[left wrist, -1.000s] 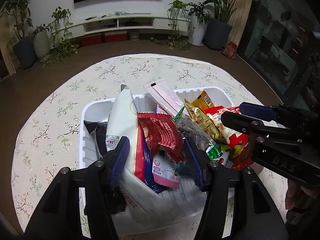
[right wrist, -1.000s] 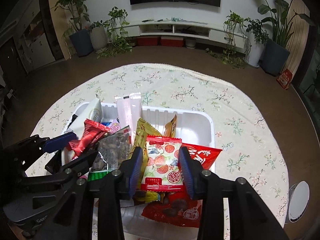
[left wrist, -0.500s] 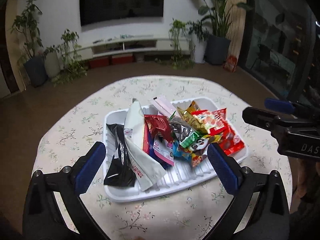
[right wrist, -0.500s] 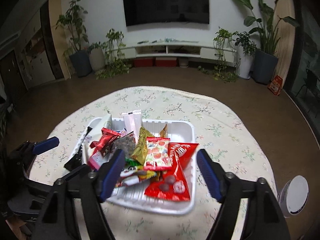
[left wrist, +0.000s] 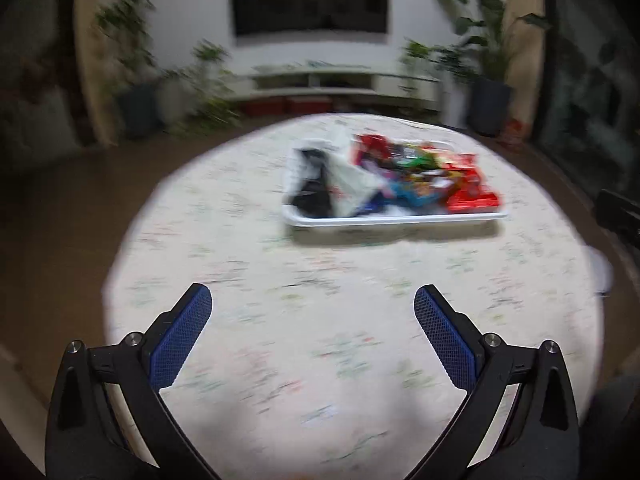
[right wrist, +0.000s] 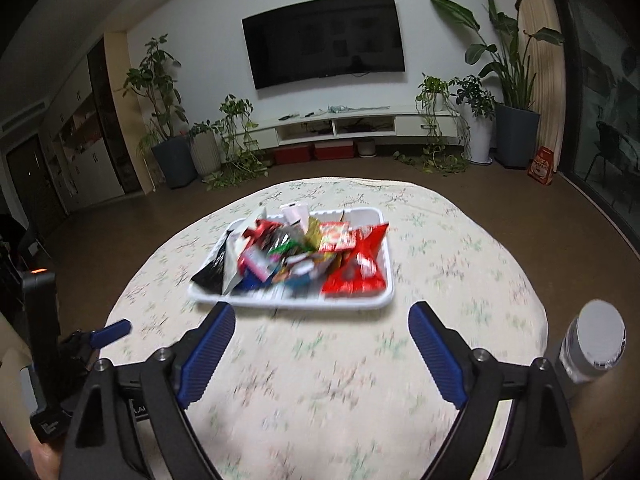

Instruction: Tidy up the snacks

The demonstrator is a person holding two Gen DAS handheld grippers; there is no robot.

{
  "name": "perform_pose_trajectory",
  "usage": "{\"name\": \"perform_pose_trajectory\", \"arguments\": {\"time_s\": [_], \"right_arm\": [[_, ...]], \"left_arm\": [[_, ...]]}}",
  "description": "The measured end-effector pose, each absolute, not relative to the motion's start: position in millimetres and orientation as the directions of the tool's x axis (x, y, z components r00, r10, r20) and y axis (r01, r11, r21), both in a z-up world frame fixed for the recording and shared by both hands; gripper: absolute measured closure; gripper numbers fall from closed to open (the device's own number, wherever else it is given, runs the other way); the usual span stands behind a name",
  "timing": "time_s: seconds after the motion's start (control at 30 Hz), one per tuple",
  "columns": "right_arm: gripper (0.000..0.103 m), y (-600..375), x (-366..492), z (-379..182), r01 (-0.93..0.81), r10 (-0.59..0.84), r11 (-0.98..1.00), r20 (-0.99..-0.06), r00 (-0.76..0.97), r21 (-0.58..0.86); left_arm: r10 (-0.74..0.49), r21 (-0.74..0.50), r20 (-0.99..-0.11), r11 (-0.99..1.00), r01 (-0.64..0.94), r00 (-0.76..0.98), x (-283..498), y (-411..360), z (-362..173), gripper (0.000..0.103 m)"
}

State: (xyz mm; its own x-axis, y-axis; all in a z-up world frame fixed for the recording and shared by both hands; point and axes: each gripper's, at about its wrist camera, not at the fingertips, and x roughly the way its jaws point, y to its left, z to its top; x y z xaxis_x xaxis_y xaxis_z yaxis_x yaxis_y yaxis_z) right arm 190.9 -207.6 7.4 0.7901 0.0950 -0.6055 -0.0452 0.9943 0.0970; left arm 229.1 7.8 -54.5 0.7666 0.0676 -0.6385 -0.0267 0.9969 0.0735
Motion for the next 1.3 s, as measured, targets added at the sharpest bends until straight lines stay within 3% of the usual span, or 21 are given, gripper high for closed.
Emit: {"name": "perform_pose_trajectory", "arguments": {"time_s": [0.07,0.13,0.27,0.4,0.77,1.3], "right_arm": [[0.012,-208.0,170.6,1.2,-0.035,0.099,0.993,-0.599,0.795,0.116],[0.011,-212.0,154.3,-2.4,-0.02,0.104,0.989,-0.591,0.8,0.146],[0.011,-215.8,134.5,-3.0,0.002,0.101,0.985,-0.58,0.808,0.174],[0.011,-210.5,113.8,2.9,-0.007,0.093,0.988,-0.559,0.824,0.154],[0.01,-224.1,66.2,14.3,0.072,-0.022,0.995,-0.516,0.856,0.076],[0.008,-218.2,56.9,-7.8,0.13,-0.121,0.991,-0.6,0.79,-0.029]], "left_arm": [[0.224,0.188,-0.59,0.972,-0.137,0.776,203.3,5.1,-51.9,0.0],[0.273,0.236,-0.58,0.958,-0.162,0.767,184.9,1.7,-53.0,0.0],[0.206,0.193,-0.665,0.976,-0.102,0.718,155.5,-6.5,-57.8,0.0],[-0.031,-0.027,-0.724,1.0,0.016,0.689,136.1,-10.7,-52.2,0.0],[-0.002,0.017,-0.697,1.0,0.019,0.717,115.6,-35.8,-24.6,0.0],[0.001,-0.007,-0.682,1.0,-0.008,0.731,104.6,-20.2,-13.7,0.0]]}}
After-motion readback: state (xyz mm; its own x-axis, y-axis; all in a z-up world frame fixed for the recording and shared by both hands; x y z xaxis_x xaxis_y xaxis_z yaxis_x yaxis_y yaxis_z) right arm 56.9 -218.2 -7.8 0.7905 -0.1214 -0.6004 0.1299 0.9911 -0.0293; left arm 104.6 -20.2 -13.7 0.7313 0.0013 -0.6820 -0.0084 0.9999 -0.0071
